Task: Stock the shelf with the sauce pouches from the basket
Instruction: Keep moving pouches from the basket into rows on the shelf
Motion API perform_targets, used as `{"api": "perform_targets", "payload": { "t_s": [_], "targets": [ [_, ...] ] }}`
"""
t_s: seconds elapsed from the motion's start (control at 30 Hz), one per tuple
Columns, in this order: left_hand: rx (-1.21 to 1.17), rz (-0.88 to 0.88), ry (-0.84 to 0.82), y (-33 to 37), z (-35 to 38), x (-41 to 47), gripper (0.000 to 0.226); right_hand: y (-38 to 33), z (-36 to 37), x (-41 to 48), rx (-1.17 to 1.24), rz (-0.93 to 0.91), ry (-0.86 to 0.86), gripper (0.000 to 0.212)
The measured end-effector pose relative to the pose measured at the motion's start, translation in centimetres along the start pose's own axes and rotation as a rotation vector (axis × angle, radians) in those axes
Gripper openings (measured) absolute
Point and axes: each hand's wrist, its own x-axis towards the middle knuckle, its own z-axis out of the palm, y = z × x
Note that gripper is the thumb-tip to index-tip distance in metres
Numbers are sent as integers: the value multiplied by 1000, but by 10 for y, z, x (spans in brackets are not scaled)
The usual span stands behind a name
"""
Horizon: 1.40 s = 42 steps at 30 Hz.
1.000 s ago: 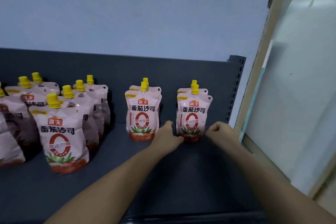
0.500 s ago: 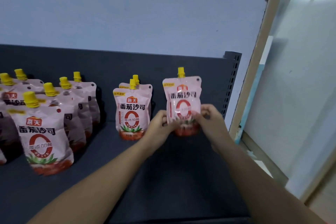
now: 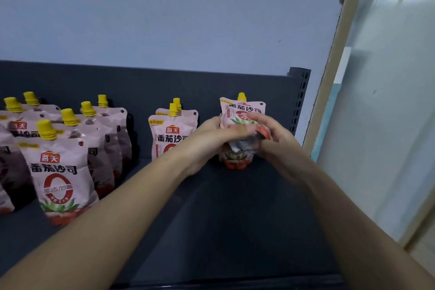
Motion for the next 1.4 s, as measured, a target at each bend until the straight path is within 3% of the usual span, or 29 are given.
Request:
{"api": "perform_targets", "payload": {
  "t_s": [0.17,0.33,0.5,0.7,0.87,1.0,1.1,1.23,1.33,1.4],
  "targets": [
    [107,158,82,-13,4,-2,59,-3,12,-3,-25,-78,174,58],
    [183,313,171,-23,3,2,50,-3,27,-4,-30,-88,249,59],
    [273,270,27,-20,-8,-2,53,-2,25,-5,-43,-59,229,59],
    [309,245,3,-17,-15,-4,63,0,16,-11,-34,-75,144,61],
    [135,221,3,-22,-7,-4,72,5,19,-10,-52,-120,251,61],
    [-98,87,-26,-25,-10,4,67,9,13,-15,-170,-93,156,71],
    [-40,88,5,-30,-9,2,69,12,0,-20,-181,-12,-28,83],
    [-17,117,-68,-46,-6,3,68,22,-15,-17,-122,115,52,98],
    [62,152,-86,-65,-2,10,80,34,-21,-13,-240,102,56,81],
    [147,144,-101,-81,0,15,92,44,-24,-10,-344,118,46,86]
  ]
}}
